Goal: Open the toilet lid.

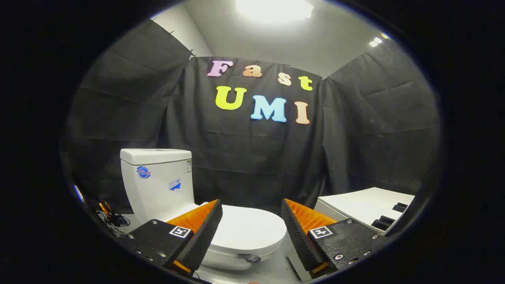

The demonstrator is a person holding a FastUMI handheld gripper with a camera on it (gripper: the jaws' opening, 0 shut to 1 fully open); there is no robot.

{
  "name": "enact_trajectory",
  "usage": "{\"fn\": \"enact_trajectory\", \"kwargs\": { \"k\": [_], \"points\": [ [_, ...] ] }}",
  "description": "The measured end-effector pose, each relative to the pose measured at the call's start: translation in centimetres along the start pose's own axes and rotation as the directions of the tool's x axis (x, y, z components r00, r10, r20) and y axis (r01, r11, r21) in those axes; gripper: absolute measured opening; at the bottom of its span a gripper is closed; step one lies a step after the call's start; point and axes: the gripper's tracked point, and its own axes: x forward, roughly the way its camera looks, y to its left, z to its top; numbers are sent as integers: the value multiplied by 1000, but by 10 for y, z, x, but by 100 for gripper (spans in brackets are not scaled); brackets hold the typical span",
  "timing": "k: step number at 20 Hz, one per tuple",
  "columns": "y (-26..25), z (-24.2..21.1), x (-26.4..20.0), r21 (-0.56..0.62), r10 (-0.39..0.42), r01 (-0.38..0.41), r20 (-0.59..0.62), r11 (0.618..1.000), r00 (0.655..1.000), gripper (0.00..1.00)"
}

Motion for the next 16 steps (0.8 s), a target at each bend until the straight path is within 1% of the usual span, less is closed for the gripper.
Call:
{"fn": "enact_trajectory", "kwargs": {
  "k": [16],
  "points": [
    [-4,3,-1,5,-16,16,19,1000,1000,93]
  ]
}}
